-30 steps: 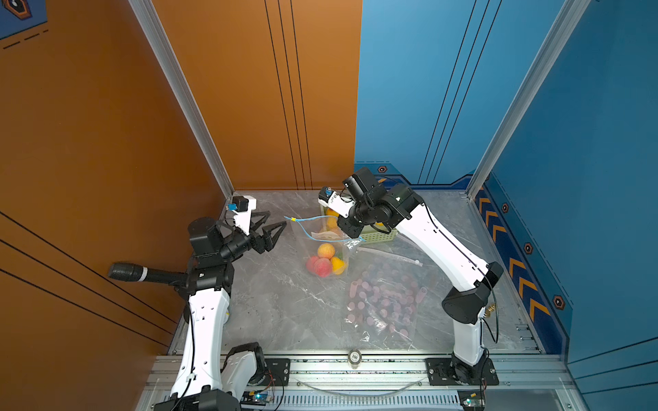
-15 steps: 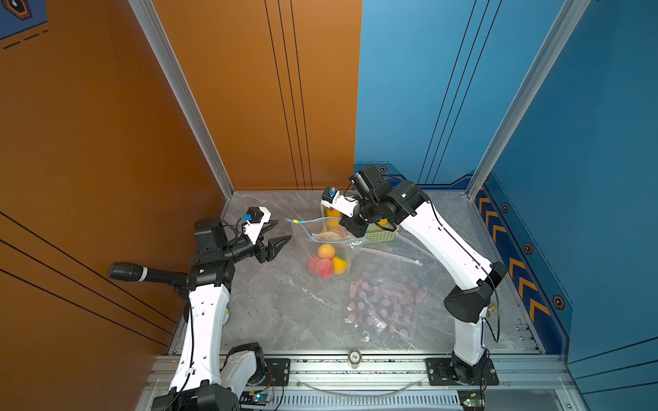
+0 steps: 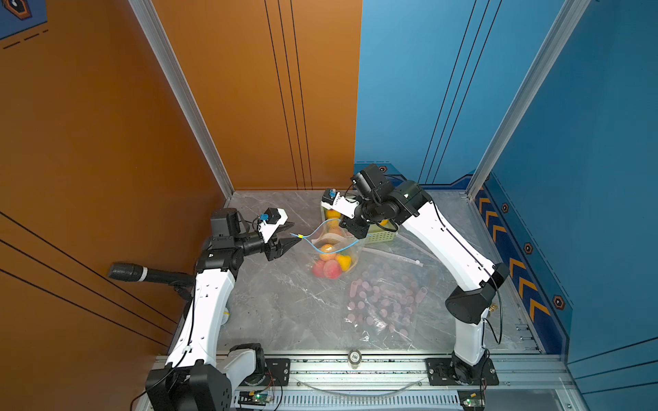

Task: Place the peach in a zip-top bag and seal the zipper
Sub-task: Adjust the zipper food storage bag at the center of the board.

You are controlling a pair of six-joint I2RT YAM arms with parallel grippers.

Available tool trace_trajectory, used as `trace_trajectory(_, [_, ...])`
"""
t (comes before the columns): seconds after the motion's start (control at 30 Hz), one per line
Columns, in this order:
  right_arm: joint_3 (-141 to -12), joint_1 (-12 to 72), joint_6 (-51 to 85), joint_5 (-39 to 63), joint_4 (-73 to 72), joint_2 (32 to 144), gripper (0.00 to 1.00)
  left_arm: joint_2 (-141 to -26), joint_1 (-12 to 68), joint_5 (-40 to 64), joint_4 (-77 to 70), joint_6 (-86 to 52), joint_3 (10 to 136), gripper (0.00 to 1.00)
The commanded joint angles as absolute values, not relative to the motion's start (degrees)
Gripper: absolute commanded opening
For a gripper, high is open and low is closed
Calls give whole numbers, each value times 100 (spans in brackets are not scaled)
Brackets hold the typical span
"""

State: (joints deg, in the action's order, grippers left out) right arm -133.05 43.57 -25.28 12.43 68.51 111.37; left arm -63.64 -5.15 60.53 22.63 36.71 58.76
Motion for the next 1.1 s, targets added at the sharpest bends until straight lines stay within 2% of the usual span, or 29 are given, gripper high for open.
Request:
trace_trajectory(0.0, [-13462,4331,-2533,1284,7016,10997,0,-6314,-450,6286,2620,4052,5941,39])
trace_trajectory(0.07, [-13460,4318,-2532,1324,7015,10999,0,-6321,-448,6263,2652,4050,5941,29])
trace_trajectory(0.2, [-13464,4305,-2504,1321,7007,11020,0,-6316,-439,6239,2742,4068,5941,17])
trace_trajectory(0.37, [-13460,4267,-2370,1273,6987,11090,0,-6235,-413,6222,2749,4022,5862,13])
trace_trajectory(0.53, [-13464,4265,-2246,1224,6963,11069,13,-6085,-301,6120,2745,3930,5765,0])
trace_trajectory(0.7, [-13456,4283,-2074,1169,6846,10936,33,-5949,-246,5852,2610,3549,5785,0])
trace_trajectory(0.87, [-13368,4473,-1839,950,6448,10611,35,-5750,-220,5783,2426,3393,5714,0])
trace_trajectory(1.07, [-12210,5051,-1733,151,4800,9851,41,-5665,-200,5757,2338,3376,5590,0])
